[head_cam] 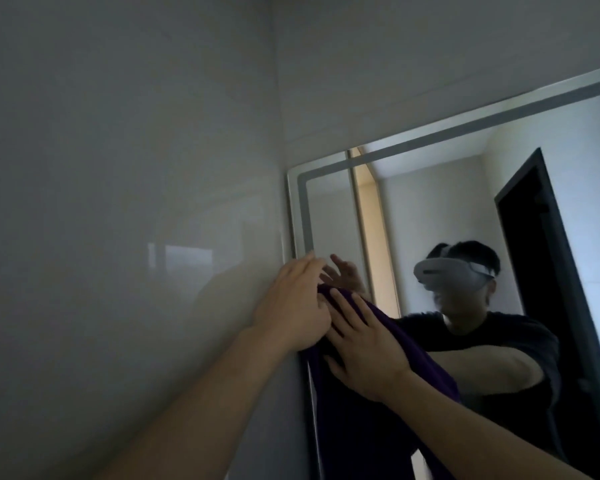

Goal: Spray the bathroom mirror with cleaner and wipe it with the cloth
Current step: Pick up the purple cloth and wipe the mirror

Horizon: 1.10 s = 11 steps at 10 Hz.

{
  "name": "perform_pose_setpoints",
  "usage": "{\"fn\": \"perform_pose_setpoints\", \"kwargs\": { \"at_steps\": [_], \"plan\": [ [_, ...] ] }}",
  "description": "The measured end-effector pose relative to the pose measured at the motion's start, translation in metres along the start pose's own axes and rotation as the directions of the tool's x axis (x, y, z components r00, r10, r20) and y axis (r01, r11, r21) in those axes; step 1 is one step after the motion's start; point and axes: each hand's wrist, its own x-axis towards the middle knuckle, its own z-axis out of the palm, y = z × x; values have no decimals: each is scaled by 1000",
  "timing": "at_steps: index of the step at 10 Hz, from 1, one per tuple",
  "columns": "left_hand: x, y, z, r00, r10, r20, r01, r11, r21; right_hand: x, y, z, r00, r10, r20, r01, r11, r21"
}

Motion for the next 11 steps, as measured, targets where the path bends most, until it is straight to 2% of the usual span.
{"fn": "perform_pose_setpoints", "kwargs": {
  "at_steps": [2,3,4,5,6,7,8,9,10,11],
  "plan": [
    [14,12,22,988,59,146,-67,996,52,-28,71,-35,991,123,-44,-126,988,-89],
    [21,23,34,986,83,143,-87,996,25,-42,111,-50,970,227,-87,-236,967,-101],
    [37,38,64,974,-185,130,163,973,163,-63,144,-57,933,335,-135,-351,928,-121],
    [34,42,75,955,-264,-137,292,746,599,-81,158,-58,894,405,-191,-431,894,-124],
    [43,17,85,992,97,85,-110,981,157,-82,147,-52,826,513,-234,-543,836,-83],
    [44,16,85,997,45,63,-53,990,129,-77,119,-41,749,608,-264,-635,772,-24],
    [39,31,92,1000,1,9,-3,982,189,-87,98,-29,851,492,-185,-512,855,-80],
    [43,28,86,1000,-25,8,23,981,192,-108,96,-24,955,282,-94,-293,948,-123],
    [39,35,82,1000,-8,-3,9,968,252,-137,107,-24,986,162,-28,-164,974,-159],
    [36,61,80,1000,20,-17,-15,974,225,-172,132,-30,986,164,-29,-167,968,-185]
  ]
}}
